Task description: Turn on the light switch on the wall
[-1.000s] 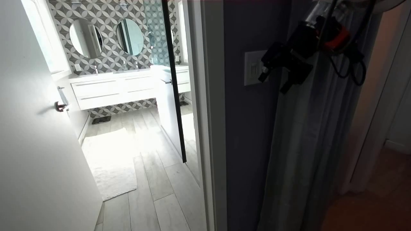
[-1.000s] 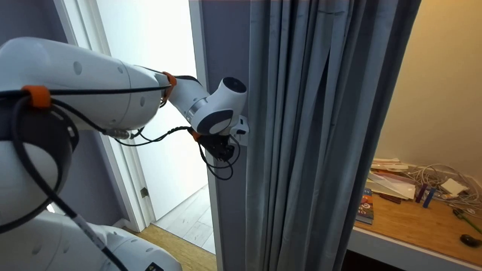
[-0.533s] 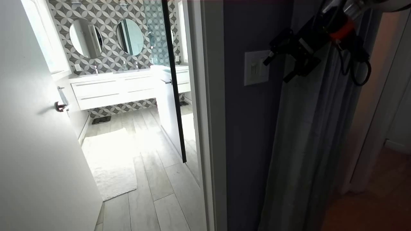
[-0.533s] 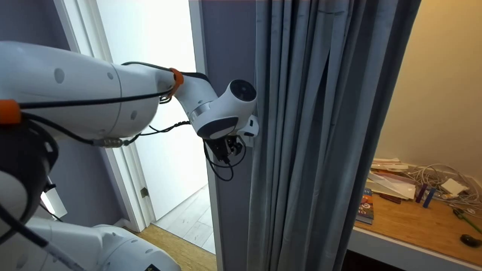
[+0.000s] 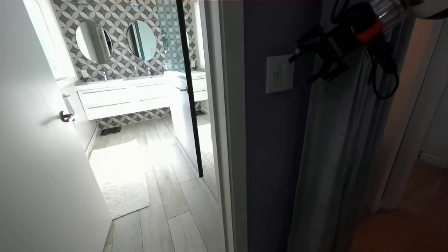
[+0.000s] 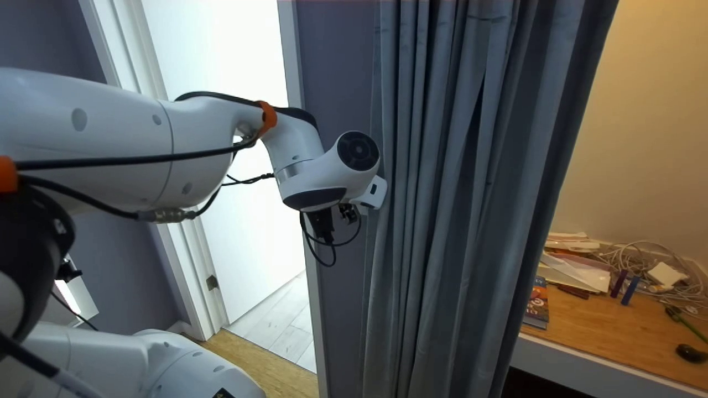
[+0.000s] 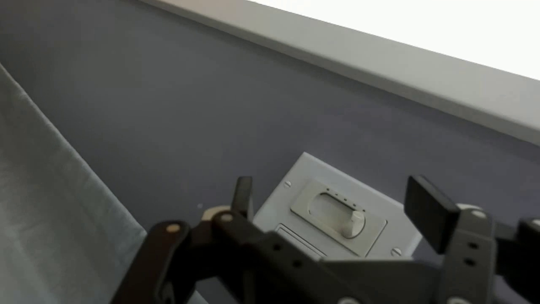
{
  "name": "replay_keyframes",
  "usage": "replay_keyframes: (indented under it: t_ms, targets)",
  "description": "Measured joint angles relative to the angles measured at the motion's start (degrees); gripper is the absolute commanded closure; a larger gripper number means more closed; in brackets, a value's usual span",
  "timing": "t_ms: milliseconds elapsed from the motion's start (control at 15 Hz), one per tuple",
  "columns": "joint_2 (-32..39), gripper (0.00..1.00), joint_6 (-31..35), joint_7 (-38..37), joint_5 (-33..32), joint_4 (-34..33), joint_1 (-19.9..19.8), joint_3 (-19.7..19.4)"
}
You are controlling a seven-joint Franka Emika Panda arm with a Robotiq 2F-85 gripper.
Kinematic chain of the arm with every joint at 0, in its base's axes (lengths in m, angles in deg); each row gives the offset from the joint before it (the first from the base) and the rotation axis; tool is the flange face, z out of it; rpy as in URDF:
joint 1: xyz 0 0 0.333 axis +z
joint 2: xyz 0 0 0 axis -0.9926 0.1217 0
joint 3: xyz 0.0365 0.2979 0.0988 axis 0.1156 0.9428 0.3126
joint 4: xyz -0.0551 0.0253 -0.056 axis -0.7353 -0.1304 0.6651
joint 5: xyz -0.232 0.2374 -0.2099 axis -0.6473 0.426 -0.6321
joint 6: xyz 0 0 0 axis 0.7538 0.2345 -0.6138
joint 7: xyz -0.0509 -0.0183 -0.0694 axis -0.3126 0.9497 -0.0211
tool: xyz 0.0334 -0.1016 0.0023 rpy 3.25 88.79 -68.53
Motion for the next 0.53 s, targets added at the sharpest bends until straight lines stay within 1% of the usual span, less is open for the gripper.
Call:
replay_keyframes:
  t_ms: [200, 533]
  targets:
    - [-0.01, 0.62, 2.6, 1.3, 3.97, 0.22, -0.01, 0.17]
    - [0.0, 0.97, 5.13, 3.45, 9.9, 0.68, -0.02, 0.67]
